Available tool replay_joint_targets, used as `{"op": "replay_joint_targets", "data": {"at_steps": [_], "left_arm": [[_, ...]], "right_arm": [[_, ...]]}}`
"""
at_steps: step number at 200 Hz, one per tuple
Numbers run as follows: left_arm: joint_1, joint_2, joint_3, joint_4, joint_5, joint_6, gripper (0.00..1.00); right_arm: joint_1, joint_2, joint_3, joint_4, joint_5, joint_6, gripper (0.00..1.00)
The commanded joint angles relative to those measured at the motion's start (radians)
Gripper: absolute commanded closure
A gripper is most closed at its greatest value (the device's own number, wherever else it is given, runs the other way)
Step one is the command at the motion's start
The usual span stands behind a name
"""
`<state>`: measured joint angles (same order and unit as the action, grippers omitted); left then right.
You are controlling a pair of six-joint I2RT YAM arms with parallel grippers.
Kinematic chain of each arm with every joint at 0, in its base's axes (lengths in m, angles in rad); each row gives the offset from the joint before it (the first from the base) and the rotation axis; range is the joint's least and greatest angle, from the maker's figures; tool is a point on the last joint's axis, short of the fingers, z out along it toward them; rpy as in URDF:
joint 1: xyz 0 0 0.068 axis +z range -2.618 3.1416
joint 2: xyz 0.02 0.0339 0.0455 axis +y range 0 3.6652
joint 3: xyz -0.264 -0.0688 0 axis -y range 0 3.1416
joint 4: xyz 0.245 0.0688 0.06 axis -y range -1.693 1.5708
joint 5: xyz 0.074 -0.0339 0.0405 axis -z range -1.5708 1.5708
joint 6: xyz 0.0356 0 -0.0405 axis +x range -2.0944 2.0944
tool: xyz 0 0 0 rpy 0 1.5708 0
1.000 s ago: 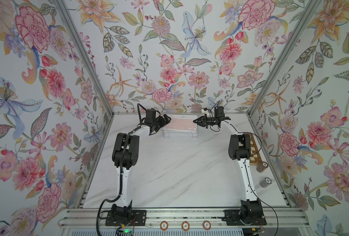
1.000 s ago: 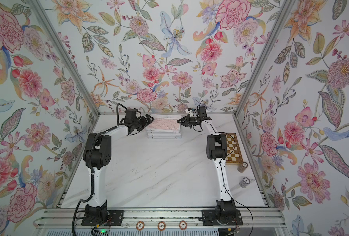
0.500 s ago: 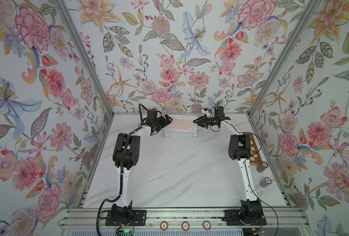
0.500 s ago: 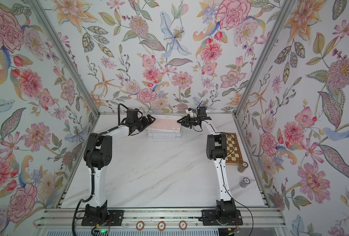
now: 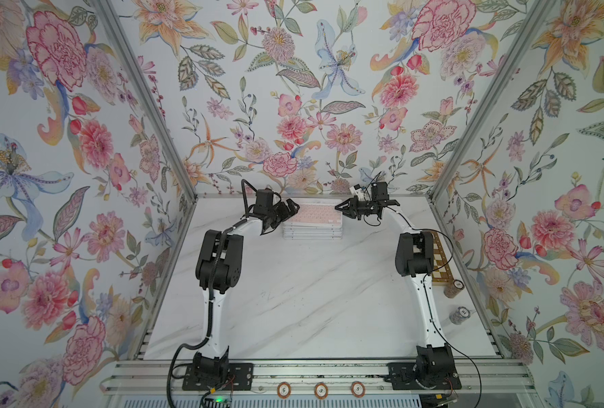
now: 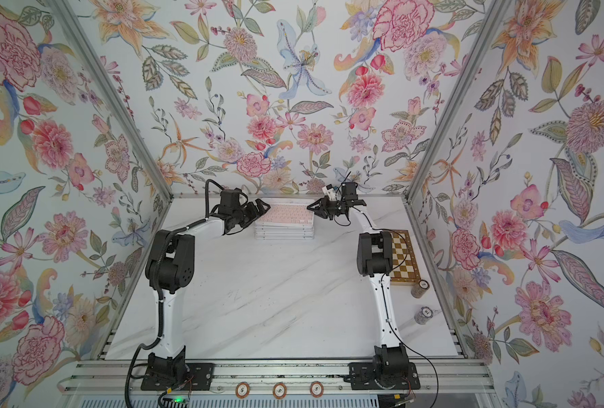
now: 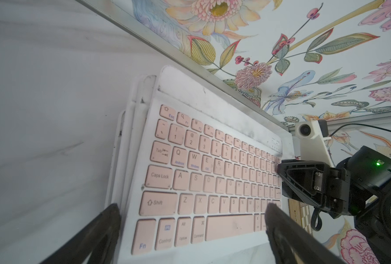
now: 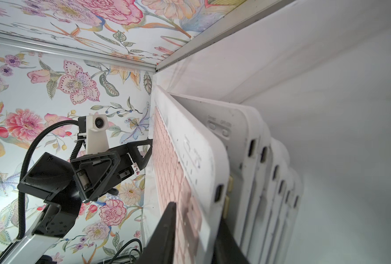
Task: Stack the numeric keypads
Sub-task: Place the numeric keypad at the numeric keypad.
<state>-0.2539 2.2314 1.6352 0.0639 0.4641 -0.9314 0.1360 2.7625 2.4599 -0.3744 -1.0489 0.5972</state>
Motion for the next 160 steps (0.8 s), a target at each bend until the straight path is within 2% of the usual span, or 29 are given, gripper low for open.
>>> {"op": "replay_joint_targets", "data": {"at_steps": [1,160], "left_arm": [[-0.016,-0.063,-0.023,0.012,0.005,-0.009,0.01],[-0.021,-0.111,-0.079,0.031,0.015,-0.015,0.01]], "right_arm": [[0.008,0.013,0.038,-0.039,0.045,-0.053,0.73],[0.039,-0.055,0.070,-0.181,0.321,-0.224,0.58]]}}
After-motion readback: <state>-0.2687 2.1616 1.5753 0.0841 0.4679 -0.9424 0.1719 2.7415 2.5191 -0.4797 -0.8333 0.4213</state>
